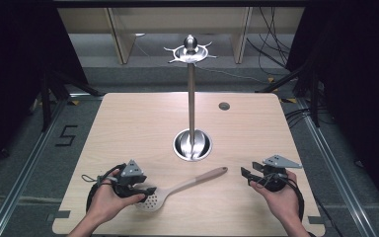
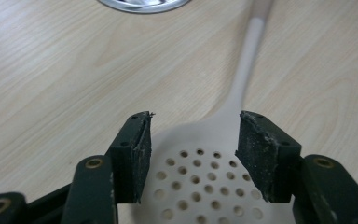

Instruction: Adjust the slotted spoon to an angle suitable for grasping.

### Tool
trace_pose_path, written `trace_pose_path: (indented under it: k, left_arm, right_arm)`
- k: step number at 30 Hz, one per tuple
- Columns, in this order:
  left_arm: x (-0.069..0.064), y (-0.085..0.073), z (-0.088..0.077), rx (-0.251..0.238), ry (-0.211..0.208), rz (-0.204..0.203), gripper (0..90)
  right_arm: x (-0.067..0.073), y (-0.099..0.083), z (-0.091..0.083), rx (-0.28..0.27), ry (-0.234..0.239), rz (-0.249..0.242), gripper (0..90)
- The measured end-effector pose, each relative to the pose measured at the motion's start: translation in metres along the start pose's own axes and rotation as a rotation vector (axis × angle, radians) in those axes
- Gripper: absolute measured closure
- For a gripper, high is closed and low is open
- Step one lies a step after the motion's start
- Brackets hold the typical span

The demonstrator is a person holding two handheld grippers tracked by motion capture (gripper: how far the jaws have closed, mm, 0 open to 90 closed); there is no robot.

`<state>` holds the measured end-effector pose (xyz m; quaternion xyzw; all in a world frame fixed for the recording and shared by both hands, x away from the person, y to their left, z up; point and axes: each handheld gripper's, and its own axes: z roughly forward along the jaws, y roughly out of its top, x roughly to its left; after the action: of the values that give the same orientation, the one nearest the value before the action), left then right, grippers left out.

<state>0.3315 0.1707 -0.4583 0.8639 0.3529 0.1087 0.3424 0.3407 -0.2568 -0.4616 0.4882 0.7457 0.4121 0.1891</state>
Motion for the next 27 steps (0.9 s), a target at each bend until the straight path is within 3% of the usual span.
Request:
trace_pose_path:
  k: [3,7,9,13,14,16,18,20,21,22,23,25,27]
  left_arm:
    - [-0.006,0.007,0.004,0.004,-0.022,0.019,43.1]
    - [-0.01,0.022,0.007,0.008,-0.038,0.045,43.3]
    - [-0.013,0.032,0.011,0.012,-0.037,0.063,43.3]
    - [-0.023,0.062,0.027,0.092,-0.038,0.145,44.7]
    - [-0.023,0.062,0.027,0.092,-0.038,0.145,44.8]
    - [-0.027,0.075,0.035,0.149,-0.047,0.187,45.4]
    - [-0.03,0.085,0.042,0.184,-0.054,0.221,46.4]
    - [-0.032,0.095,0.049,0.254,-0.062,0.264,48.3]
    - [-0.033,0.1,0.055,0.274,-0.073,0.267,48.6]
    - [-0.034,0.104,0.058,0.304,-0.084,0.27,49.3]
    - [-0.036,0.106,0.063,0.323,-0.096,0.269,50.6]
    - [-0.041,0.108,0.072,0.333,-0.117,0.252,51.6]
    - [-0.046,0.111,0.082,0.361,-0.13,0.261,51.9]
  right_arm:
    - [0.002,0.0,-0.001,0.018,0.011,0.015,54.2]
    - [-0.001,0.001,-0.001,0.027,0.008,-0.042,66.7]
    - [0.0,0.0,-0.001,0.031,0.023,-0.03,69.7]
    - [-0.001,0.0,-0.005,0.058,-0.01,0.002,70.7]
    - [-0.001,0.0,-0.005,0.058,-0.01,0.002,70.7]
    - [-0.003,0.001,-0.004,0.041,-0.023,-0.031,70.6]
    - [-0.003,0.002,-0.002,0.038,0.002,-0.017,70.1]
    - [-0.001,0.002,-0.002,0.019,-0.018,-0.024,69.6]
    - [0.001,0.003,-0.004,0.048,-0.028,-0.003,69.4]
    - [-0.002,0.003,-0.002,0.045,-0.02,-0.033,69.2]
    - [0.0,0.003,-0.001,0.046,-0.026,-0.027,68.9]
    - [-0.001,0.004,0.001,0.039,-0.012,-0.033,68.6]
    - [-0.001,0.004,0.001,0.039,-0.008,-0.035,68.3]
